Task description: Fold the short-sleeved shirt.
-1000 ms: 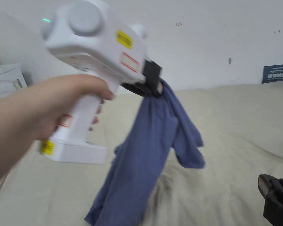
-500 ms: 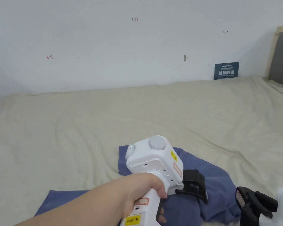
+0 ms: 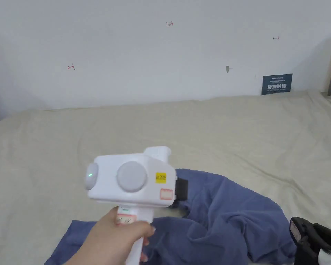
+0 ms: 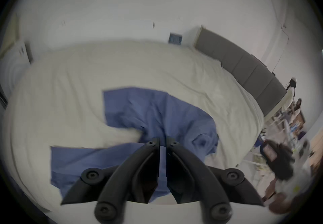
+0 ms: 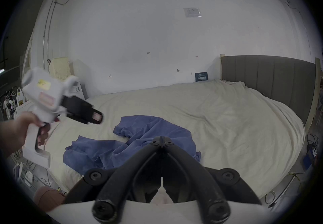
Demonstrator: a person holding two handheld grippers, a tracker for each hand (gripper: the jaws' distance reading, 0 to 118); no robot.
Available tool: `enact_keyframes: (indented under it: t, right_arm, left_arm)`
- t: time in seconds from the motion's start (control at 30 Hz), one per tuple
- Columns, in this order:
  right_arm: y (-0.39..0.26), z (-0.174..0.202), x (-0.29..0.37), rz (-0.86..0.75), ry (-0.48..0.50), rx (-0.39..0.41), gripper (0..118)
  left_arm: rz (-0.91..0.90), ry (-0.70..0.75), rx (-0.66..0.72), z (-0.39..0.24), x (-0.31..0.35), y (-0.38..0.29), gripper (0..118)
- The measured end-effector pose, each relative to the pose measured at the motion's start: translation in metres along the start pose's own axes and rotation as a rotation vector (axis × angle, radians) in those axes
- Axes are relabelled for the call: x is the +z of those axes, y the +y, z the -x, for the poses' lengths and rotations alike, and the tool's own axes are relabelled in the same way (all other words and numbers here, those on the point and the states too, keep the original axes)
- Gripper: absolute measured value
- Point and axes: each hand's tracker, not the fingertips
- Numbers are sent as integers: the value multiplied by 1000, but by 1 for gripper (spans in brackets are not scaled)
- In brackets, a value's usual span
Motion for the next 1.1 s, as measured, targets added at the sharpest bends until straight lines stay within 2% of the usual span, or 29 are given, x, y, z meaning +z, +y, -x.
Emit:
enact_keyframes:
  t: [0.1, 0.27, 0.37, 0.43, 0.53, 0.73, 0.87, 0.97, 1.07, 1.1]
  right_arm:
    - [3, 3, 0, -13, -1, 1, 0]
    - [1, 8, 8, -79, -7, 11, 0]
    - [-2, 11, 14, -117, -32, 41, 0]
    - [-2, 10, 16, -140, -36, 58, 0]
    - [1, 9, 15, -146, -36, 54, 0]
    - [3, 15, 8, -129, -31, 33, 0]
    - [3, 23, 4, -124, -3, 66, 0]
    - [4, 26, 1, -114, 30, 72, 0]
    - [2, 29, -7, -85, 37, 67, 0]
    - [2, 30, -9, -73, 38, 65, 0]
  left_arm:
    - [-173, -61, 97, 29, 52, -36, 0]
    - [-456, 312, 73, 30, 101, -109, 0]
    - [-538, 351, 207, 44, 125, -137, 0]
    - [-545, 401, 225, 50, 131, -152, 0]
    - [-499, 533, 172, 53, 121, -161, 0]
    - [-532, 581, 192, 53, 120, -160, 0]
    - [-520, 575, 157, 68, 119, -128, 0]
    - [-330, 494, 121, 100, 102, -84, 0]
    - [-27, 386, 146, 144, 52, -38, 1]
    - [29, 362, 139, 157, 33, -31, 7]
